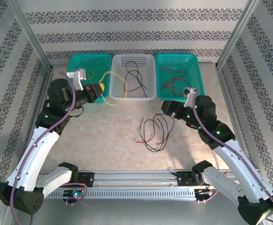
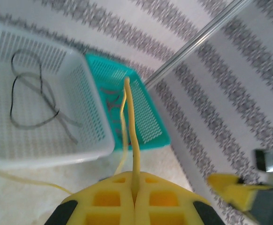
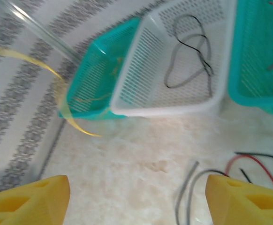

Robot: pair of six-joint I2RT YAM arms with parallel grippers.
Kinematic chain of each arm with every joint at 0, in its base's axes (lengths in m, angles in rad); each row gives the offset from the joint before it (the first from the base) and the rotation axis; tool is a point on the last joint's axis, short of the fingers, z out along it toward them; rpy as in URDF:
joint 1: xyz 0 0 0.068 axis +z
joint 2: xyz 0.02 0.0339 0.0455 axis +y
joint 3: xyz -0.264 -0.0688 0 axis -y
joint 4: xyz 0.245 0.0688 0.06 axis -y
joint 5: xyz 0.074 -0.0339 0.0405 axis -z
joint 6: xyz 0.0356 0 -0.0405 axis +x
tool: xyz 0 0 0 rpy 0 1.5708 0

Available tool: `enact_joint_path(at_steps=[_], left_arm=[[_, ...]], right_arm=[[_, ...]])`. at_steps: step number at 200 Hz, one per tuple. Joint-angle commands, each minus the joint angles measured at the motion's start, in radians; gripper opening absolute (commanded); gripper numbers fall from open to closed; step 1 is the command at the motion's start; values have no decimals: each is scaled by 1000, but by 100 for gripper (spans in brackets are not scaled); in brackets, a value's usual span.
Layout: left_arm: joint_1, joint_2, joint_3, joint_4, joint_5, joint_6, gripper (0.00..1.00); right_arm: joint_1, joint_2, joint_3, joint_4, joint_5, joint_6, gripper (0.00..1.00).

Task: Untangle the cables

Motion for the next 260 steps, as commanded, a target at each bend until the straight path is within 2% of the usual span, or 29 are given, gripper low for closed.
enact_joint_path(at_steps=[1, 25, 45, 84, 104, 119, 168, 226, 230, 241, 247, 260], left_arm=[[20, 18, 111, -69, -14, 4, 0], [46, 62, 224, -181, -174, 94, 0], [109, 109, 256, -156, -234, 110, 0], [266, 239, 264, 44, -214, 15, 0], [321, 321, 256, 179, -196, -41, 0], [346, 393, 282, 208, -195, -63, 0], [369, 578, 300, 288, -189, -65, 0], [368, 695, 181, 389, -185, -101, 0], [368, 702, 175, 393, -172, -107, 7], [367, 718, 160, 407, -135, -119, 40], [365, 723, 151, 413, -119, -128, 54], [353, 708, 134, 409, -124, -120, 68]], right_arm=[[12, 55, -42, -93, 79, 1, 78], [21, 75, -78, -95, 116, 31, 78], [21, 79, -85, -88, 118, 43, 78], [23, 75, -74, -101, 115, 49, 78], [24, 69, -76, -106, 115, 51, 78], [24, 68, -78, -109, 115, 51, 78], [8, 61, -63, -156, 166, 19, 78], [-16, 61, -71, -164, 170, 18, 78], [-16, 63, -71, -165, 169, 18, 78], [-15, 66, -74, -165, 170, 16, 78], [-15, 69, -73, -169, 176, 16, 78], [-16, 79, -70, -182, 193, 21, 78]])
